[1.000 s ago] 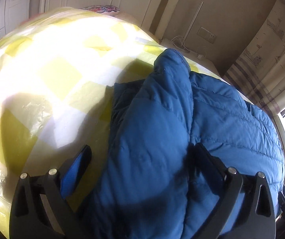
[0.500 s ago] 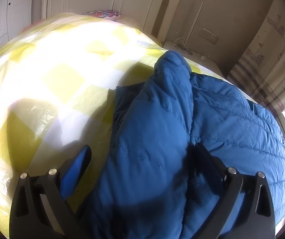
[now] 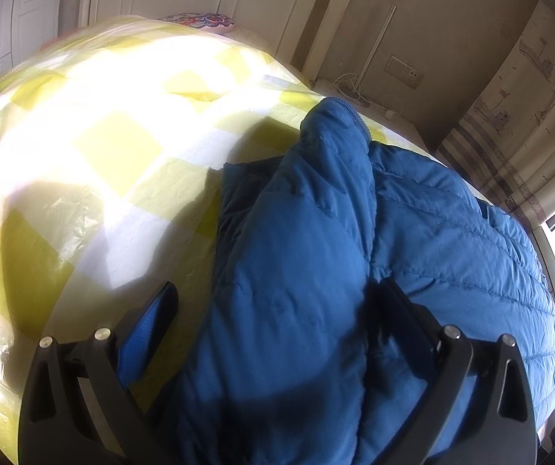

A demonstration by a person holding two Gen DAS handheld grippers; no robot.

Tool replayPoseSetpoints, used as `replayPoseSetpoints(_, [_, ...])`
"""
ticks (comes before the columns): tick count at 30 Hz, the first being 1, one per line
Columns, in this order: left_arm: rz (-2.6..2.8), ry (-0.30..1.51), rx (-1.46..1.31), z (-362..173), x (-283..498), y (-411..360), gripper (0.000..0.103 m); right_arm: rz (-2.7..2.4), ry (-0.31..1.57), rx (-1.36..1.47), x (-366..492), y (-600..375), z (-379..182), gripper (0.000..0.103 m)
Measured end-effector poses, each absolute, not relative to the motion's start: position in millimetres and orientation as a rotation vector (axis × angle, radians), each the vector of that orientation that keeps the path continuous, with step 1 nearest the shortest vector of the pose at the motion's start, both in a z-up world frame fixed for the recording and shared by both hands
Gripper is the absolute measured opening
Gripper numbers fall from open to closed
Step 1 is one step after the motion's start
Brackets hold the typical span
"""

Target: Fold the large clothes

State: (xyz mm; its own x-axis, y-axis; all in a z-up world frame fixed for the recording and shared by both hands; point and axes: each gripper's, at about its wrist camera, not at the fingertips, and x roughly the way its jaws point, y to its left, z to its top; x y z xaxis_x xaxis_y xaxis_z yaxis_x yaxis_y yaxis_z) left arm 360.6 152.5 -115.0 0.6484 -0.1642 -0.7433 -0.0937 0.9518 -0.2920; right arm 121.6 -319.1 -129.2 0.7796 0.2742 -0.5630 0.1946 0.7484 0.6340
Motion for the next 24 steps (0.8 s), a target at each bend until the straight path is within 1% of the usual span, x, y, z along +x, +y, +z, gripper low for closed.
replayPoseSetpoints(6, [-0.043,0.869,-0.314,-114.1,361.7,153.0,0.101,-0.047,0.663,0.851,178.6,-316.4,-127.3,0.099])
replayPoseSetpoints(10, [-0.037,0.869,-0.310,-113.3,362.6,152.0,0.101,-0.065,0.661,0.856,210.4,-306.8,-126.4,0.099])
replayPoseSetpoints(11, [-0.032,0.869,-0.311,-113.3,362.9,151.4,0.101,-0.066,0.644,0.873,212.7,-308.5,-126.5,0.094])
replayPoseSetpoints(12, [-0.029,0.867,-0.314,-113.0,363.2,151.1,0.101,-0.067,0.609,0.909,210.5,-313.6,-128.9,0.080])
replayPoseSetpoints(13, [-0.026,0.866,-0.316,-112.8,363.4,151.1,0.101,-0.054,0.561,0.965,205.2,-322.3,-134.2,0.069])
replayPoseSetpoints(14, [-0.020,0.865,-0.318,-112.7,363.2,151.7,0.101,-0.024,0.517,1.027,199.9,-330.6,-142.3,0.051])
replayPoseSetpoints(15, [-0.015,0.863,-0.321,-112.5,362.7,152.1,0.101,0.010,0.482,1.065,194.2,-337.1,-147.8,0.046])
replayPoseSetpoints(16, [-0.012,0.863,-0.318,-112.0,362.0,151.1,0.101,0.028,0.467,1.077,189.9,-339.4,-149.7,0.045])
replayPoseSetpoints(21, [0.051,0.831,-0.206,-98.4,343.1,135.2,0.101,0.097,0.400,1.120,153.1,-354.2,-146.9,0.030])
replayPoseSetpoints(23, [0.111,0.774,-0.082,-78.2,331.0,119.9,0.098,0.130,0.415,1.104,137.0,-358.4,-146.3,0.029])
replayPoseSetpoints(24, [0.120,0.735,-0.052,-64.5,325.7,112.5,0.098,0.132,0.416,1.067,128.3,-358.6,-143.6,0.029])
